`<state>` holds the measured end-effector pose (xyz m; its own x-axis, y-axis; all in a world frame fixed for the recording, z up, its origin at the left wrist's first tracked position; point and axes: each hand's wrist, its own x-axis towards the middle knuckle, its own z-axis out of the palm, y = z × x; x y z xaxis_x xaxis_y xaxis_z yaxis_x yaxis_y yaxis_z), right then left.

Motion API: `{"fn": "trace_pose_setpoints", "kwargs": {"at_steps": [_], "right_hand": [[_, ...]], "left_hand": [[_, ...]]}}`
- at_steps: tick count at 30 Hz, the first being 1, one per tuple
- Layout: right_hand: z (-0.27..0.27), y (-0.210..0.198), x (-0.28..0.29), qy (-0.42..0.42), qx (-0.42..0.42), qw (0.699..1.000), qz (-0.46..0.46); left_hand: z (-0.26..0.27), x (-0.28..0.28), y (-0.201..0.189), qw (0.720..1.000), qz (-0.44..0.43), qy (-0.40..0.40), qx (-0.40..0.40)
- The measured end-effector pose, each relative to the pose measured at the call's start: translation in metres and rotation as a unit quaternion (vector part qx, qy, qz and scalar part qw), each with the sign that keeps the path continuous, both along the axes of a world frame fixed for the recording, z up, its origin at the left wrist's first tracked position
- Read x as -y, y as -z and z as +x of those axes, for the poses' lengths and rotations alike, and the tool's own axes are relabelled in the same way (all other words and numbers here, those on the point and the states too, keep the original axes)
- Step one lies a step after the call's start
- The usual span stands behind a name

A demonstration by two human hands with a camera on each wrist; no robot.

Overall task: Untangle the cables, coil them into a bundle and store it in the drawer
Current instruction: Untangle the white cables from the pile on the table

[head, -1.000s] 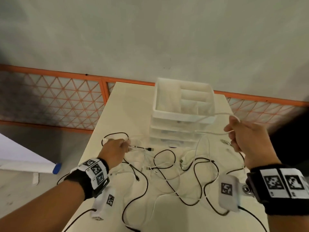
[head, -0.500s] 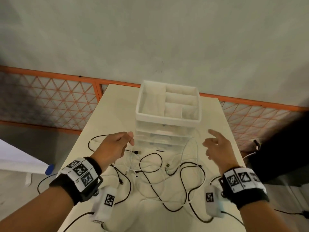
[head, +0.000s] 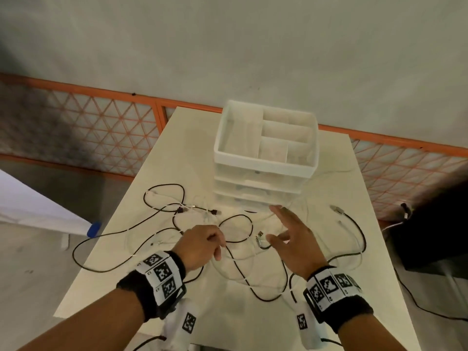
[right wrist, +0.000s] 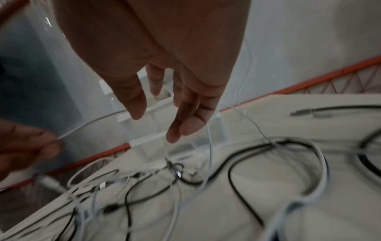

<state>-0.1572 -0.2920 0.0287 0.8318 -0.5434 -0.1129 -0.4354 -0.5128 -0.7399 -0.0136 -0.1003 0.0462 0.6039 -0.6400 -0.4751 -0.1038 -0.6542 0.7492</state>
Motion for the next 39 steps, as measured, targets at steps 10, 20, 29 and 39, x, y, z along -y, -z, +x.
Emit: {"fn": "trace_pose_setpoints", "kwargs": {"at_steps": [10, 20, 29, 39], "right_hand": [[0.038, 0.041, -0.084, -0.159, -0.082, 0.983, 0.034], [0.064, -0.077, -0.036, 0.062, 0.195, 0.969, 0.136], [0.042, -0.135, -0.032, 0.006, 0.218, 0.965, 0.148], [0.011, -0.135, 0.015, 0.293, 0.32, 0.89, 0.14]], "left_hand": [[0.025, -0.004, -0.016, 0.956, -0.12, -0.253, -0.084], [0.049, -0.034, -0.021, 0.953, -0.141, -0.251, -0.095], [0.04, 0.01, -0.096, 0.903, -0.336, -0.212, -0.163], [0.021, 0.017, -0.037, 0.985, -0.074, -0.053, -0.148]]}}
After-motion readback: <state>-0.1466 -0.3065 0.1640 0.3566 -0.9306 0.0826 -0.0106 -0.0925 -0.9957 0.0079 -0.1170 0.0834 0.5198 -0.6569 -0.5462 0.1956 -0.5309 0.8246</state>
